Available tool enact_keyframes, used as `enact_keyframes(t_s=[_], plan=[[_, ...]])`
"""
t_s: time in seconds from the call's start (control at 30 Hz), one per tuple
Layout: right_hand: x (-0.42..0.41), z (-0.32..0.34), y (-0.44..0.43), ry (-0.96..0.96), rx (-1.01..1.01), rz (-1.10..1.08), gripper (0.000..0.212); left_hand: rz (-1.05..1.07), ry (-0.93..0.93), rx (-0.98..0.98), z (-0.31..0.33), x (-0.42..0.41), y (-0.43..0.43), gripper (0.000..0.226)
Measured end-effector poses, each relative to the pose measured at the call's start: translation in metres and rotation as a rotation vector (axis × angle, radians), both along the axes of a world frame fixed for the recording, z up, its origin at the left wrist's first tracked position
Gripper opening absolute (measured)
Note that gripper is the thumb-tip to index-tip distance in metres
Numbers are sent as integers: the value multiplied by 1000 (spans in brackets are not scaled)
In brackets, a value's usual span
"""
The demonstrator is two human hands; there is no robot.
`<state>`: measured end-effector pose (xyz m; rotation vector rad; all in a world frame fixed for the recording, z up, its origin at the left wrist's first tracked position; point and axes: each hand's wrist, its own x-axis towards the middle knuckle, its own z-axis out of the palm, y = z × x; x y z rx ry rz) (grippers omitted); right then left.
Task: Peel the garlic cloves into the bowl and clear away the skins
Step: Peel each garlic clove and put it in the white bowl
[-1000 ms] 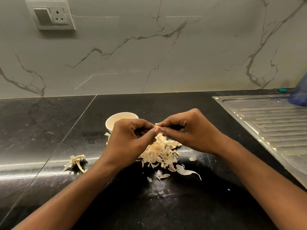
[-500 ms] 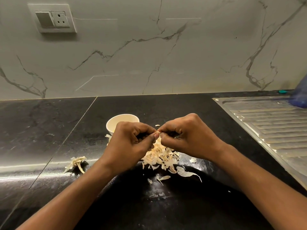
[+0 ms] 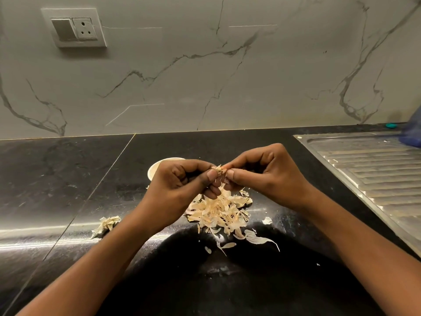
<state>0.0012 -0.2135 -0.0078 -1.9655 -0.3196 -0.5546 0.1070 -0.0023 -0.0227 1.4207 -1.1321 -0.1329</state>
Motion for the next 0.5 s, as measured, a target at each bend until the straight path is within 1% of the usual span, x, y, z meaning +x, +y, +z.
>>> enact_keyframes(t_s=[0.1,0.27,0.4,0.5], plan=[[-1,2,-3,-1,17,-4,15,11,41,13,-2,-1,0,17],[0,1,-6,-29,-92,-82,20,69,33,43,-4,0,0,10],[0,1,-2,12,-101,-31,20,123,4,57,-5,-1,-1,8],[1,0,2,26,-152,-14,23,142,-32,66,-4,-2,0,10]])
